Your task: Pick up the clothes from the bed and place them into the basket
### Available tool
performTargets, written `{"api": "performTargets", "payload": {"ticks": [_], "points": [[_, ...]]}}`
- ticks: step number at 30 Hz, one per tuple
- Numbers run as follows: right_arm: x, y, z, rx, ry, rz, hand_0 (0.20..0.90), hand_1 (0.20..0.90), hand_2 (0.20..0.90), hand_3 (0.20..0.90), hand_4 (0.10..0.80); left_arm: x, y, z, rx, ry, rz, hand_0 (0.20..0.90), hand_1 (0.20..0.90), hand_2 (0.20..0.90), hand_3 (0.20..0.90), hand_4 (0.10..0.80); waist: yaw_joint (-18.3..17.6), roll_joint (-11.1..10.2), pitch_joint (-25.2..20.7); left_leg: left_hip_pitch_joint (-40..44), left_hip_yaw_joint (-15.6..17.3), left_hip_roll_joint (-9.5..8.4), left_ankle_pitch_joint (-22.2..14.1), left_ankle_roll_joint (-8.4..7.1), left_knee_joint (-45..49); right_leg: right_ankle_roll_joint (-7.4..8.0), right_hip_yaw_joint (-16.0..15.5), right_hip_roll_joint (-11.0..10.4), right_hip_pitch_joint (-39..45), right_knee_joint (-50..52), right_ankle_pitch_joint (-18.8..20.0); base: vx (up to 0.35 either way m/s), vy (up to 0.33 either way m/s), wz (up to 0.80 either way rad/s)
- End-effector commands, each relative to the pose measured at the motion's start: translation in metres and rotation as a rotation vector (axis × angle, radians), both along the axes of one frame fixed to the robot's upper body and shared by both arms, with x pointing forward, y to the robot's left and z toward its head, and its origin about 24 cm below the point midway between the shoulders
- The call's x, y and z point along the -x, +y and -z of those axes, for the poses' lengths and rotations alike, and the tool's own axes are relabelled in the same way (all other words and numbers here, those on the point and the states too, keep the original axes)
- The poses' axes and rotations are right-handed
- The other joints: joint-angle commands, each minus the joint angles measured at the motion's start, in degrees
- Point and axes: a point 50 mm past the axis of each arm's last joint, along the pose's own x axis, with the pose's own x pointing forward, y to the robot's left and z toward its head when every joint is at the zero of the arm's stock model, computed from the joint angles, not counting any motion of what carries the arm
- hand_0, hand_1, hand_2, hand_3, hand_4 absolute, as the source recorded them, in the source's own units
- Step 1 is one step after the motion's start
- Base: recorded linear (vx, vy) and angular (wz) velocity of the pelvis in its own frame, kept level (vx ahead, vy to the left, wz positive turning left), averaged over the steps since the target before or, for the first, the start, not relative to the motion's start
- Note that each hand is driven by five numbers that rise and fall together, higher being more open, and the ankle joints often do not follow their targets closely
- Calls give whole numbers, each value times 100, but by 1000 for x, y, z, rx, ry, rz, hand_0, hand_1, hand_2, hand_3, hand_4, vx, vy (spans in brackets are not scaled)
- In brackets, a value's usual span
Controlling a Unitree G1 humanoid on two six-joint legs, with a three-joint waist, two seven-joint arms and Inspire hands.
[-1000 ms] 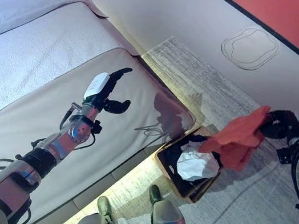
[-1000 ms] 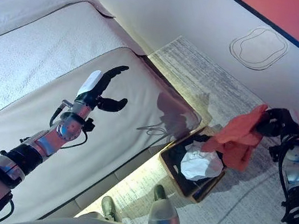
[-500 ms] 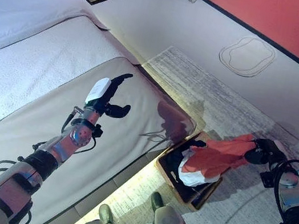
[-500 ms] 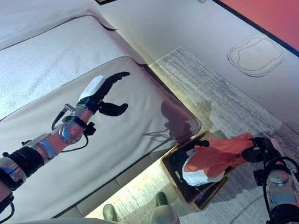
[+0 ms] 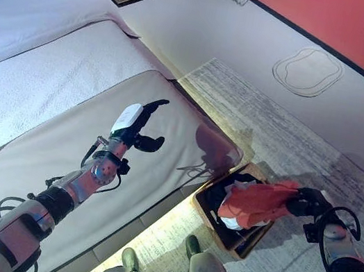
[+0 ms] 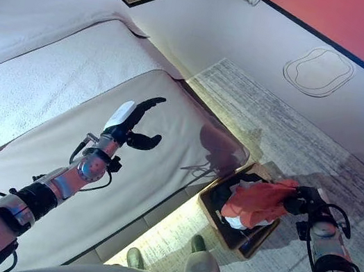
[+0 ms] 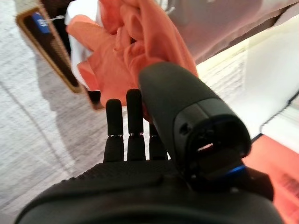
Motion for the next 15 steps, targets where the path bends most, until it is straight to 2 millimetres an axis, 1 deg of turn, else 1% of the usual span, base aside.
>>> {"api": "performTargets", "payload": {"ticks": [1,3,10,12,15], "points": [[-23,-8,-27,53,-136,27,900,900,900,900,800,-16,-8,-36,79,-193,15,900,900,900,900,800,125,33,-350,52,31,-80,-1253,245,743,215,118,43,-509,136,181,0,0,0],[-18,-8,-22,46,-128,40,900,900,900,900,800,-15,-7,-37,77,-195,18,900,900,900,900,800,145,31,-341,52,7,-80,-1245,244,736,217,104,39,-512,140,183,0,0,0],[-16,0,-15,33,-136,15,900,900,900,900,800,-15,-6,-37,70,-202,17,900,900,900,900,800,163,5,-302,76,-56,-85,-1208,242,673,209,81,51,-485,134,175,0,0,0],[-16,2,-16,38,-154,-3,900,900,900,900,800,-14,-5,-37,73,-204,13,900,900,900,900,800,173,-8,-309,79,-82,-85,-1186,238,658,207,80,53,-476,141,168,0,0,0],[-22,8,-23,47,-209,-39,900,900,900,900,800,-14,-2,-37,77,-200,0,900,900,900,900,800,198,-40,-324,84,-114,-85,-1127,223,596,200,69,58,-475,151,173,0,0,0]]}}
